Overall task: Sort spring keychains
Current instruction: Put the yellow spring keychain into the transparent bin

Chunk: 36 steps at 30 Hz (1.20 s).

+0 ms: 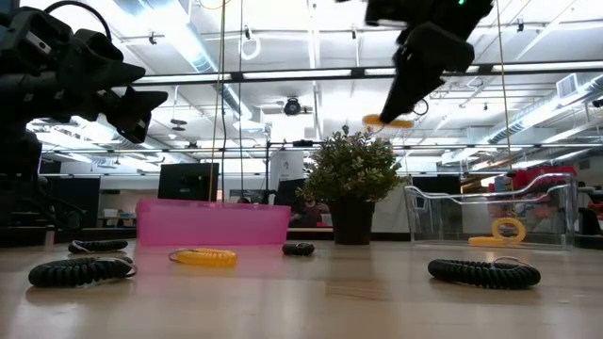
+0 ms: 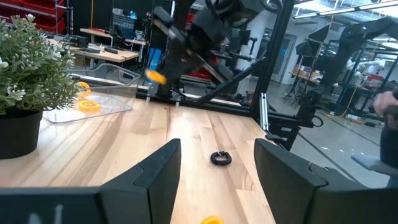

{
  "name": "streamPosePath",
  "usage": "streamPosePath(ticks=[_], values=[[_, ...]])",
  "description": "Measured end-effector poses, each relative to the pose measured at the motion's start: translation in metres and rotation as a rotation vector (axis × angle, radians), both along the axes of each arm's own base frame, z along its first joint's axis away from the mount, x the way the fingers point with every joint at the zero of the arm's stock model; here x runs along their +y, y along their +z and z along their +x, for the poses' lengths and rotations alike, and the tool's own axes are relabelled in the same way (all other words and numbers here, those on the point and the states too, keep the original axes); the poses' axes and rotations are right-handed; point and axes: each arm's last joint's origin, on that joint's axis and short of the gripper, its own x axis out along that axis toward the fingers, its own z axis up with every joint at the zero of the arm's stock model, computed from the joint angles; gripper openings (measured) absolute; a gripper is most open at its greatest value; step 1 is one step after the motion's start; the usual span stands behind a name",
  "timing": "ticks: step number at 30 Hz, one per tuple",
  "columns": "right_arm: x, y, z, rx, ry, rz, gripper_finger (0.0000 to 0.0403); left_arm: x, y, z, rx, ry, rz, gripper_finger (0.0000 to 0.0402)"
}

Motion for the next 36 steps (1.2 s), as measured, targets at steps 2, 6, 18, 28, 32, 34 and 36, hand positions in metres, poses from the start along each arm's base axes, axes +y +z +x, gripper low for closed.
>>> streamPosePath(ticks=[2, 6, 18, 28, 32, 34, 36], values=[[-0.004, 0.006, -0.01, 0.0, -0.063, -0.042, 0.0007, 0.0, 0.0, 0.0, 0.0, 0.0, 0.0, 0.0209], [-0.013, 0.015, -0.026, 0.014, -0.162, -0.118, 0.0007, 0.0, 0.0, 0.0, 0.0, 0.0, 0.0, 0.0209], [-0.049, 0.018, -0.045, 0.134, -0.355, -0.303, 0.0006, 0.0, 0.0, 0.0, 0.0, 0.0, 0.0, 0.0209], [-0.086, 0.021, -0.051, 0.202, -0.475, -0.431, 0.0006, 0.0, 0.0, 0.0, 0.0, 0.0, 0.0, 0.0209], [-0.098, 0.022, -0.053, 0.231, -0.515, -0.45, 0.0006, 0.0, 0.0, 0.0, 0.0, 0.0, 0.0, 0.0209], [-0.105, 0.022, -0.055, 0.243, -0.537, -0.45, 0.0006, 0.0, 0.0, 0.0, 0.0, 0.0, 0.0, 0.0209], [-0.111, 0.022, -0.056, 0.26, -0.557, -0.451, 0.0006, 0.0, 0.0, 0.0, 0.0, 0.0, 0.0, 0.0209]])
